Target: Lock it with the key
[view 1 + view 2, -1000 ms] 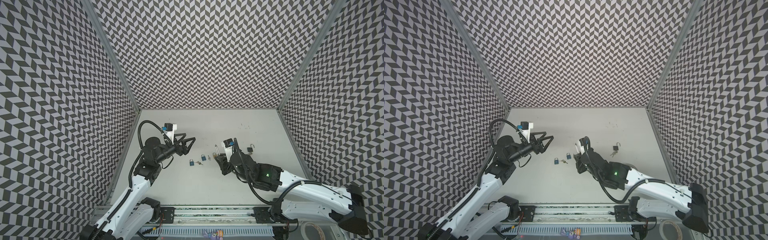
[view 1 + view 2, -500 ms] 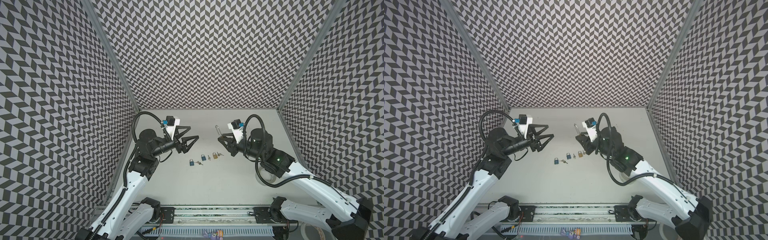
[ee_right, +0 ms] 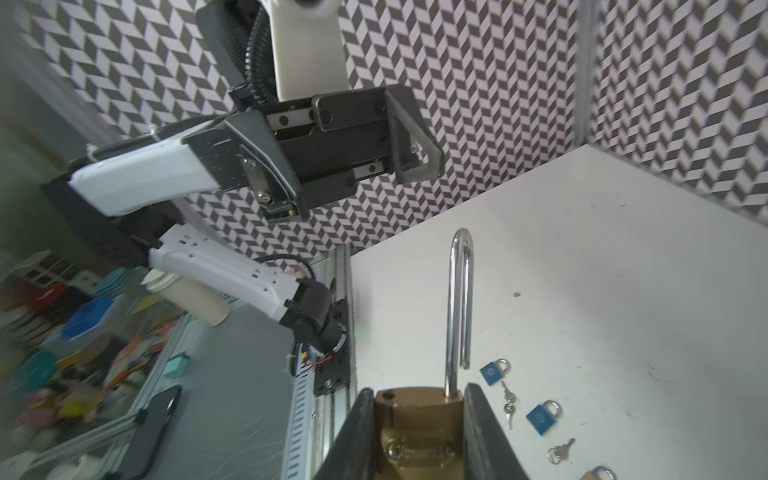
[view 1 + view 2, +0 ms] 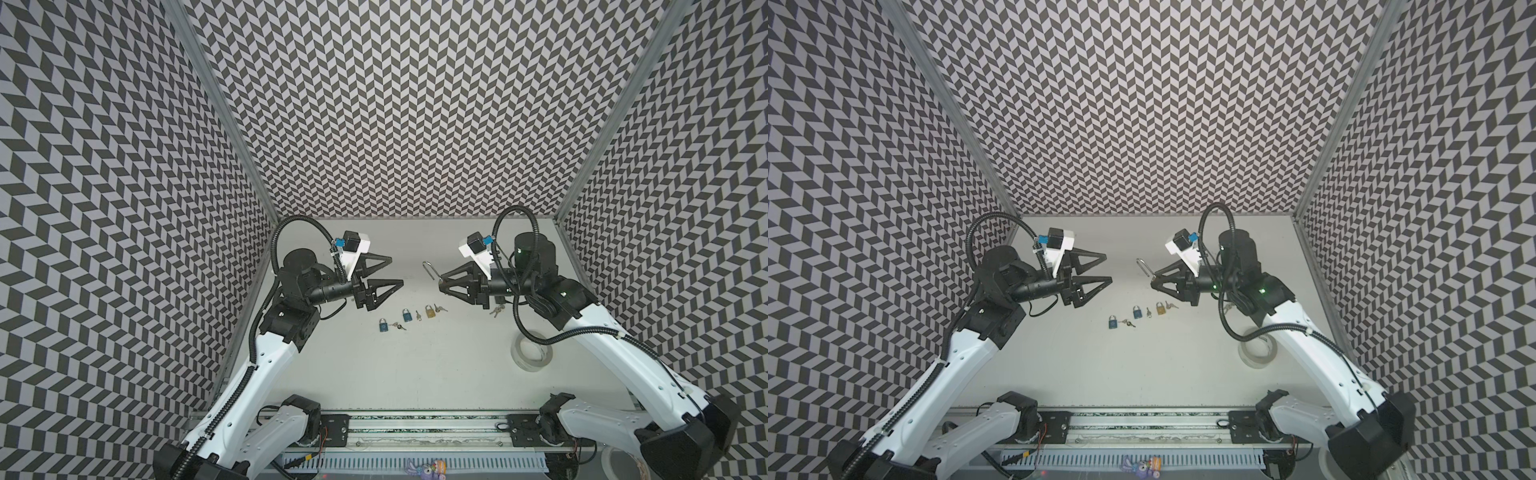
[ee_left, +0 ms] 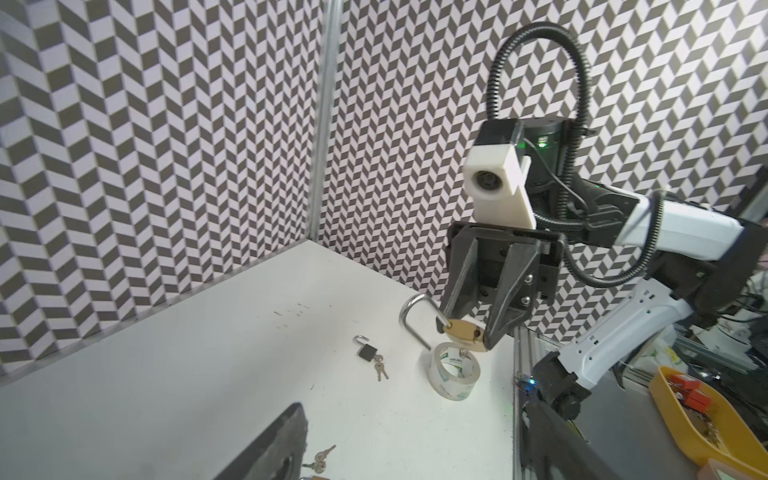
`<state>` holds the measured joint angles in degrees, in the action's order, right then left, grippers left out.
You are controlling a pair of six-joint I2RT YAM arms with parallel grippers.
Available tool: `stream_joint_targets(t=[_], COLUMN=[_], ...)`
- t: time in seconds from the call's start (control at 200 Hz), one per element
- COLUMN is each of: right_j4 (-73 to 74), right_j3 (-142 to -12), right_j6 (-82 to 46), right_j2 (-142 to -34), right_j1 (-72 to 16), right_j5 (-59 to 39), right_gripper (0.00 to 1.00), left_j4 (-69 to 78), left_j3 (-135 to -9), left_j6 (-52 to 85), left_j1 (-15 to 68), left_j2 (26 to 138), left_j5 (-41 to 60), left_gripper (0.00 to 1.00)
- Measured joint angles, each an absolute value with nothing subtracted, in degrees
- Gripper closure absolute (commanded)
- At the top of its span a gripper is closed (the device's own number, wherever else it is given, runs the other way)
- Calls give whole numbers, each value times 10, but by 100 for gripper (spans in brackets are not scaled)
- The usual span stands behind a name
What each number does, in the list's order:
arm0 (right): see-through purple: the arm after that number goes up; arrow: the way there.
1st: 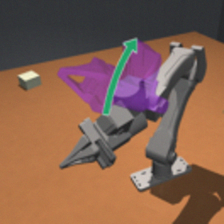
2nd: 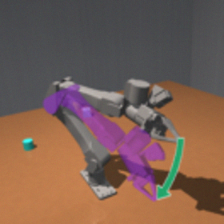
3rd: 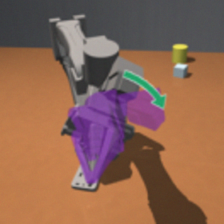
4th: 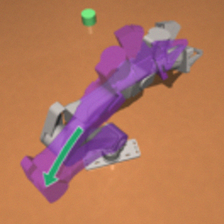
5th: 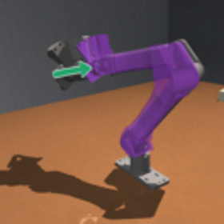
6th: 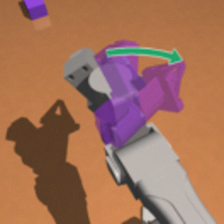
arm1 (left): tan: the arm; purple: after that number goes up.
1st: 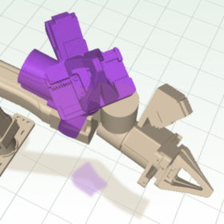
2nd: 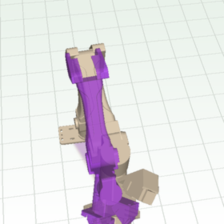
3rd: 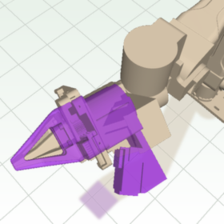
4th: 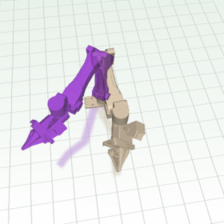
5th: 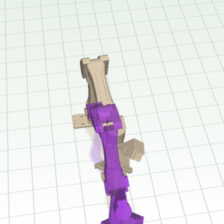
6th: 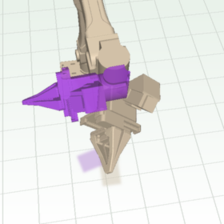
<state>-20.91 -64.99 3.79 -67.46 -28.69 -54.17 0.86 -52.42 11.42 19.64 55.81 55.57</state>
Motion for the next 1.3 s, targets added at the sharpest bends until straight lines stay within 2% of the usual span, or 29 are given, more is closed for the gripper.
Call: stream_joint_targets(t=[0.365, 0.801, 1.302], right_j4=[-279, -324, -328], right_j3=[-655, -655, -656], right_j6=[102, 150, 154], right_j2=[-681, -681, -681], right_j1=[-289, -310, -313], right_j5=[-613, -625, -627], right_gripper=[100, 100, 100], left_j4=[-29, -64, -88], left_j3=[-553, -563, -578], left_j6=[52, 19, -4], left_j1=[282, 310, 334], left_j2=[599, 623, 642], left_j5=[608, 612, 607], left_gripper=[14, 18, 76])
